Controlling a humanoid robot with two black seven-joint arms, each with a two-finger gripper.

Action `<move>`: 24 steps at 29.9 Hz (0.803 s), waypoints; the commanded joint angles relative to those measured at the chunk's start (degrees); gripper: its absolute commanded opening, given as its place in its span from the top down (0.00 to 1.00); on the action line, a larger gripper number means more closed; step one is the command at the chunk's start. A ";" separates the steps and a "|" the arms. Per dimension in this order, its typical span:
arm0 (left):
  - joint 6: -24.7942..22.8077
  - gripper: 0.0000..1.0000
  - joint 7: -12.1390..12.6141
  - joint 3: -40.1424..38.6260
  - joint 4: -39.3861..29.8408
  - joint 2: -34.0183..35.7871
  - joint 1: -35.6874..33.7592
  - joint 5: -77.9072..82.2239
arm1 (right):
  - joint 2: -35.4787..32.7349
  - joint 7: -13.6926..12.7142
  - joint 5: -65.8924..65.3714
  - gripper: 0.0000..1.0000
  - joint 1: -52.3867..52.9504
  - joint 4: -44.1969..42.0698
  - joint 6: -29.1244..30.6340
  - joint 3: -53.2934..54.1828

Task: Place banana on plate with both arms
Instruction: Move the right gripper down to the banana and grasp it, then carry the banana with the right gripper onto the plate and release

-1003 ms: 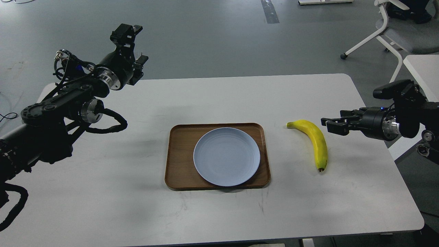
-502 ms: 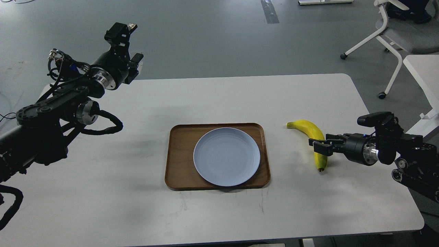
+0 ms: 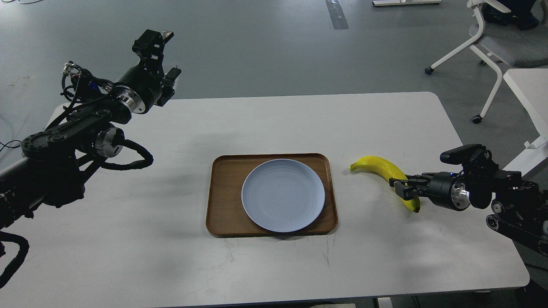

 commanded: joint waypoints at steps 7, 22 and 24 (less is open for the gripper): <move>0.35 0.02 0.02 0.00 0.02 -0.24 0.12 0.10 | 5.19 8.55 -0.30 1.00 9.82 2.26 -4.43 -0.83; 0.61 0.02 0.02 0.00 0.02 0.28 1.00 0.10 | 22.07 12.42 -0.47 1.00 19.06 -2.49 -4.61 -15.95; 0.61 0.02 0.02 0.00 0.02 0.28 1.08 0.01 | 22.43 12.33 -0.38 0.96 18.70 -3.10 -4.69 -16.48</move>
